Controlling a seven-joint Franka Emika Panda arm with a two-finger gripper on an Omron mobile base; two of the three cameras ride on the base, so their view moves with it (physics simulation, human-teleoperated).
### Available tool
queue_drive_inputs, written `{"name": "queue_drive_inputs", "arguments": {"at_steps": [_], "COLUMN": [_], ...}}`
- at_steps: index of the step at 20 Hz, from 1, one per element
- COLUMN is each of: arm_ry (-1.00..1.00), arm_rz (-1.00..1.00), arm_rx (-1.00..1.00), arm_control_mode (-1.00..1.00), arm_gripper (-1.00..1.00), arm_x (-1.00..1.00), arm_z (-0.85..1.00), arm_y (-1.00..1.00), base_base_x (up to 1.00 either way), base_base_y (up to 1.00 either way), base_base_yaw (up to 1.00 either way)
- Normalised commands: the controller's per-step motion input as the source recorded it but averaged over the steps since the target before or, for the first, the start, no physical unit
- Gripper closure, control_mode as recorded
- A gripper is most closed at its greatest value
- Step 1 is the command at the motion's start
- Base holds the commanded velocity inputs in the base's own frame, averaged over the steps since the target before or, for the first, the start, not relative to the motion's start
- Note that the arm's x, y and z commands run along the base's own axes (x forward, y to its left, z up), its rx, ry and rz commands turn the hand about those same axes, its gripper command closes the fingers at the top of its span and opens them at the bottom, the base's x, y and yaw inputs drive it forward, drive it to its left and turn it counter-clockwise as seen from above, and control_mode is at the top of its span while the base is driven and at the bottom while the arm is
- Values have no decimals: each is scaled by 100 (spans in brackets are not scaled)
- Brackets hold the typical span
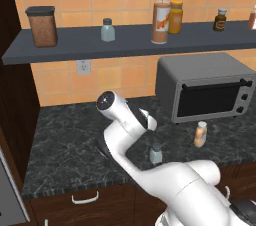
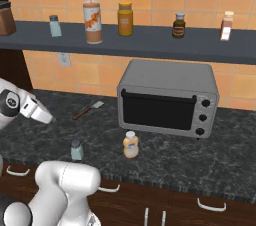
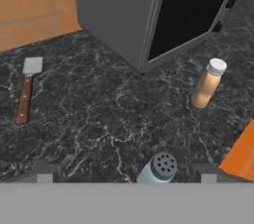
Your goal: Put the shaker and condiment bottle from the counter next to their counterparts in the cabinet.
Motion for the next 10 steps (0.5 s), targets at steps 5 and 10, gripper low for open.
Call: {"name": "queue_drive_inputs", "arguments": {"at_steps": [5, 10], "arm_ry": [-19, 2], "arm_rz": [-4, -22], "arm_rx": [1, 1], "arm_control_mode": [-100, -100], "arm_gripper": [-100, -100], "arm_x": [-7, -6], "arm_z": [-28, -5], "arm_y": [23, 35], "base_base_x": [0, 0], "base_base_y": [0, 0], "base_base_yaw": [0, 0]}}
